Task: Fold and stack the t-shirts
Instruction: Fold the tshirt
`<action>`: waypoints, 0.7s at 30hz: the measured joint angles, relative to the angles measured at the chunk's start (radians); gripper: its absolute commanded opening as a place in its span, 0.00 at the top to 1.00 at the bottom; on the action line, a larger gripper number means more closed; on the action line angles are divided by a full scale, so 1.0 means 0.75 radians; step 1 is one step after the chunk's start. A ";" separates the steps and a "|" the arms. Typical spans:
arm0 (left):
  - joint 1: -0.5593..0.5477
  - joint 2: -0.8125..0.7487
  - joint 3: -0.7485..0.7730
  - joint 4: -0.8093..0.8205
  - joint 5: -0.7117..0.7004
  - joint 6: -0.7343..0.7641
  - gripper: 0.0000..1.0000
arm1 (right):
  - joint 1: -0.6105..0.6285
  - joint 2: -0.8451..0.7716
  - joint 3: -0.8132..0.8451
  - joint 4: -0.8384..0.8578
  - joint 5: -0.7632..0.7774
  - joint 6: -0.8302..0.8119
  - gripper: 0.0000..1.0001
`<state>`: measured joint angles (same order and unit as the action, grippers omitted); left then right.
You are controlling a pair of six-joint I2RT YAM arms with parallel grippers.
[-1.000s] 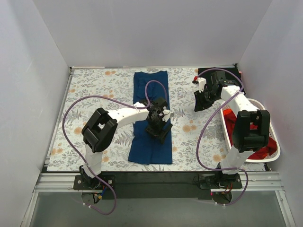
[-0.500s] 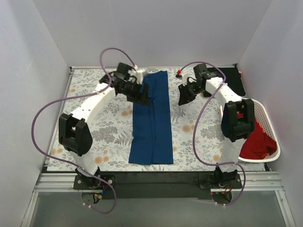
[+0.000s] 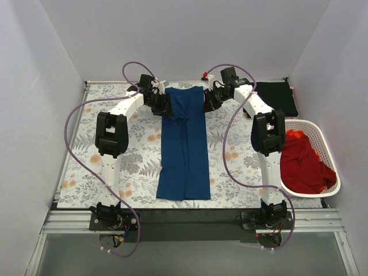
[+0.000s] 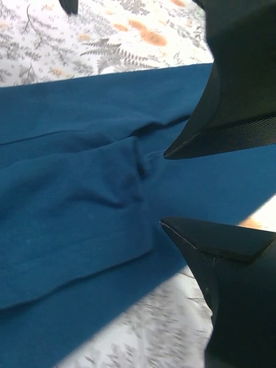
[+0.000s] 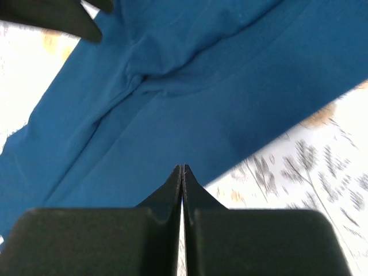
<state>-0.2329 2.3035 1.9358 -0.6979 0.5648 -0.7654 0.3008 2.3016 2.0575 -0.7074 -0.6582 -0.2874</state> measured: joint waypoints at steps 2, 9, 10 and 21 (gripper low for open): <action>-0.011 0.043 0.014 0.031 0.002 -0.014 0.57 | 0.012 0.056 0.018 0.041 0.002 0.053 0.99; -0.011 0.143 0.060 0.070 0.009 -0.049 0.57 | 0.051 0.203 0.020 0.183 0.041 0.257 0.99; -0.009 0.145 0.064 0.072 0.007 -0.052 0.57 | 0.052 0.219 0.022 0.195 0.048 0.279 0.99; -0.009 0.259 0.235 0.121 -0.010 -0.082 0.57 | 0.015 0.333 0.183 0.252 0.172 0.401 0.99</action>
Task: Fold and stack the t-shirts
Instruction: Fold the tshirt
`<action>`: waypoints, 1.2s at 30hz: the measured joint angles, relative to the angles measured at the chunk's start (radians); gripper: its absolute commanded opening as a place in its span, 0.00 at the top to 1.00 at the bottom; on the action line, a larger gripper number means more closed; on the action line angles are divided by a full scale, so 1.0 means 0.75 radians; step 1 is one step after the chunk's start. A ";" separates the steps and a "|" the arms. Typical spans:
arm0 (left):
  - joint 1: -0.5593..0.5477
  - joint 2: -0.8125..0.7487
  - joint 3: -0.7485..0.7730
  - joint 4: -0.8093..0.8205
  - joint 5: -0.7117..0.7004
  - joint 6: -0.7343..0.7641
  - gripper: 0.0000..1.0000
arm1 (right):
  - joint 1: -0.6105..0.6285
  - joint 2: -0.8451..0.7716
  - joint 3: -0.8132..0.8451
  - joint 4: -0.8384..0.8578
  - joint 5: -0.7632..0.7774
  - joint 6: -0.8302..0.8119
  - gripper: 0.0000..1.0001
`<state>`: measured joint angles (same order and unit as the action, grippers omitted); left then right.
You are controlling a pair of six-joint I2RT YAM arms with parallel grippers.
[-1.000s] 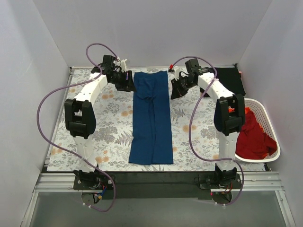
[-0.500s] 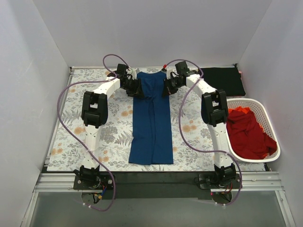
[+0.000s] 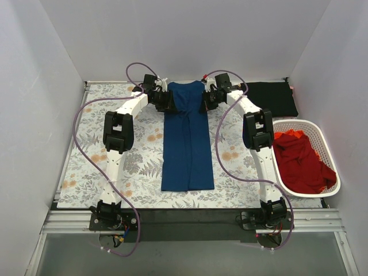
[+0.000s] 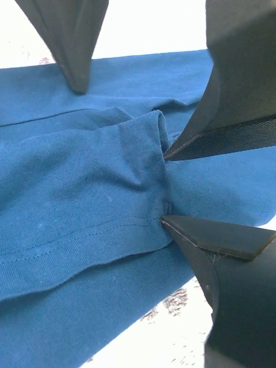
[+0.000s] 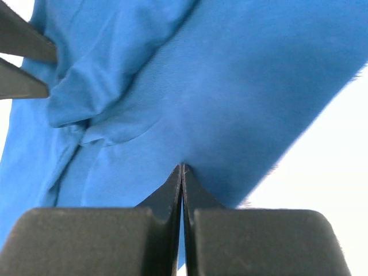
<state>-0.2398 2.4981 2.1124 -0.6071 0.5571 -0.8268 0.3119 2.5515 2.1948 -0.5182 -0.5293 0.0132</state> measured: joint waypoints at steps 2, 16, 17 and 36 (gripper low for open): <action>-0.001 0.021 0.035 0.005 -0.010 -0.004 0.56 | -0.015 0.014 0.022 0.019 0.014 0.008 0.99; -0.016 -0.003 0.098 0.034 -0.042 0.078 0.10 | -0.030 -0.076 0.002 0.058 0.013 -0.096 0.17; -0.014 -0.039 0.074 0.036 -0.045 0.094 0.09 | -0.030 -0.124 -0.019 0.061 0.015 -0.117 0.12; -0.035 -1.584 -1.133 0.010 0.293 0.884 0.12 | 0.139 -1.514 -1.022 -0.020 -0.131 -0.873 0.14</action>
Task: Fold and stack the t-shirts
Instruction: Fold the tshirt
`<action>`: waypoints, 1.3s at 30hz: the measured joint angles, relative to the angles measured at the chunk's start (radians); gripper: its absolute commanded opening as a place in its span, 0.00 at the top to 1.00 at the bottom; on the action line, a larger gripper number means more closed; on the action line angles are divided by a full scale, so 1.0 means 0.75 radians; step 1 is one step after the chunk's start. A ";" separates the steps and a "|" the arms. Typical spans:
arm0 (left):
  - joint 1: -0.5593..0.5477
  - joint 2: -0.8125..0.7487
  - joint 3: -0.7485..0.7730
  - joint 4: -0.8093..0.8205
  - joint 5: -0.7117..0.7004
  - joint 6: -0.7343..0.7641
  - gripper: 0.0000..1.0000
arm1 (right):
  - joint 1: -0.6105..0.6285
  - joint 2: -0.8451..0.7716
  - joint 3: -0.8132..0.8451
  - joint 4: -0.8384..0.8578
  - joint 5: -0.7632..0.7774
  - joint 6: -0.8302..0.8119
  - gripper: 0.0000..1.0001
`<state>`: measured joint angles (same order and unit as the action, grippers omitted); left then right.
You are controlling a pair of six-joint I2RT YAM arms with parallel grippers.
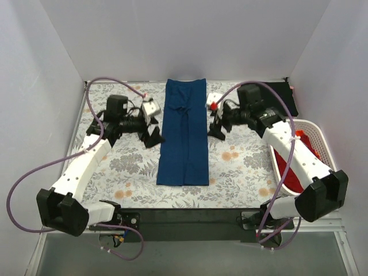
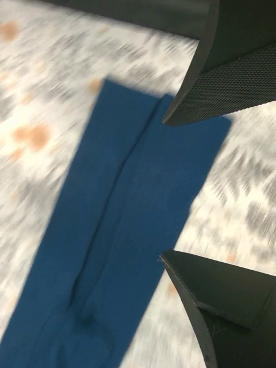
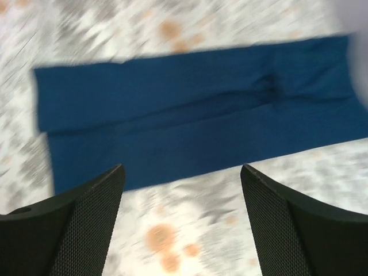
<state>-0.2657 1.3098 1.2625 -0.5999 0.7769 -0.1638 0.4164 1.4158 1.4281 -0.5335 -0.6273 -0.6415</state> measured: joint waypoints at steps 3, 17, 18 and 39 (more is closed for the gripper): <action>-0.081 -0.191 -0.330 -0.101 0.024 0.152 0.14 | 0.143 -0.133 -0.325 -0.072 0.049 -0.077 0.20; -0.246 -0.346 -0.958 -0.112 -0.045 0.449 0.44 | 0.644 -0.121 -0.880 0.184 0.326 -0.167 0.55; -0.247 -0.323 -0.960 -0.089 -0.053 0.452 0.45 | 0.654 -0.121 -0.892 0.198 0.339 -0.168 0.57; -0.260 -0.266 -0.960 0.042 -0.092 0.506 0.42 | 0.737 0.082 -0.953 0.453 0.479 -0.122 0.69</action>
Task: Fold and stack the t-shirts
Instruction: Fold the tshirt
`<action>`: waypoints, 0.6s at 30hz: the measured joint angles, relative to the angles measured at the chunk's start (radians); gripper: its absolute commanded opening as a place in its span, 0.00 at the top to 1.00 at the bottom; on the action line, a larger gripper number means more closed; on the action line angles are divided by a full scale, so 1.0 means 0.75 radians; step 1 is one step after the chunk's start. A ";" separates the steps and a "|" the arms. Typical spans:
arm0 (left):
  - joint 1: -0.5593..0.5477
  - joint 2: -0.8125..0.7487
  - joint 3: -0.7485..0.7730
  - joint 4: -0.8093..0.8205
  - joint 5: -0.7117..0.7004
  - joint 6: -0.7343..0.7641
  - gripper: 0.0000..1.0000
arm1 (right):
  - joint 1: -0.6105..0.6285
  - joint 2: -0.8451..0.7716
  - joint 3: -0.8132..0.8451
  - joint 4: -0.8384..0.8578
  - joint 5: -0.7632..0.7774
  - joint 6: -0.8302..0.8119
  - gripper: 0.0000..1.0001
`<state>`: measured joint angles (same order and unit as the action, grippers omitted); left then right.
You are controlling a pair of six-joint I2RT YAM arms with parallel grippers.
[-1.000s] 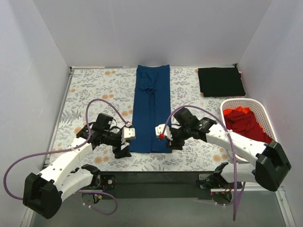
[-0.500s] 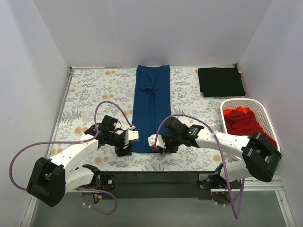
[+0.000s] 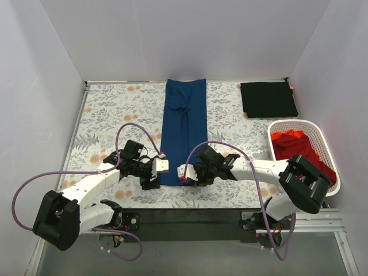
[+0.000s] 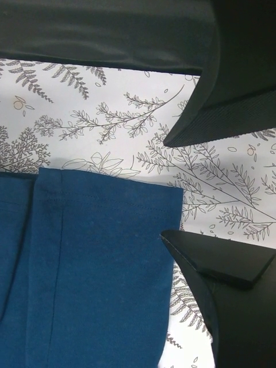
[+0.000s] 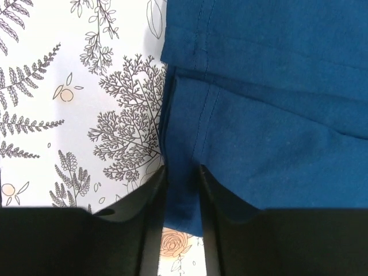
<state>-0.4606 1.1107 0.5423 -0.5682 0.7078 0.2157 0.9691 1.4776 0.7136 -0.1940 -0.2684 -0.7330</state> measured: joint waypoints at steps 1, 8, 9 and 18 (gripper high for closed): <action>0.000 0.001 -0.001 -0.002 0.000 0.009 0.43 | 0.000 0.000 -0.004 0.008 0.000 0.001 0.72; -0.047 0.058 -0.018 0.010 -0.013 0.058 0.56 | -0.001 -0.014 -0.032 0.047 -0.002 0.003 0.97; -0.061 0.063 -0.030 0.026 -0.023 0.061 0.56 | -0.001 -0.016 -0.037 0.052 0.001 0.004 0.99; -0.128 0.068 -0.108 0.169 -0.142 0.056 0.55 | -0.003 -0.027 -0.050 0.068 0.000 0.001 0.99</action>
<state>-0.5568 1.1618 0.4614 -0.4416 0.6014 0.2581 0.9668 1.4574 0.6758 -0.1429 -0.2684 -0.7326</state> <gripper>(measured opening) 0.444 0.073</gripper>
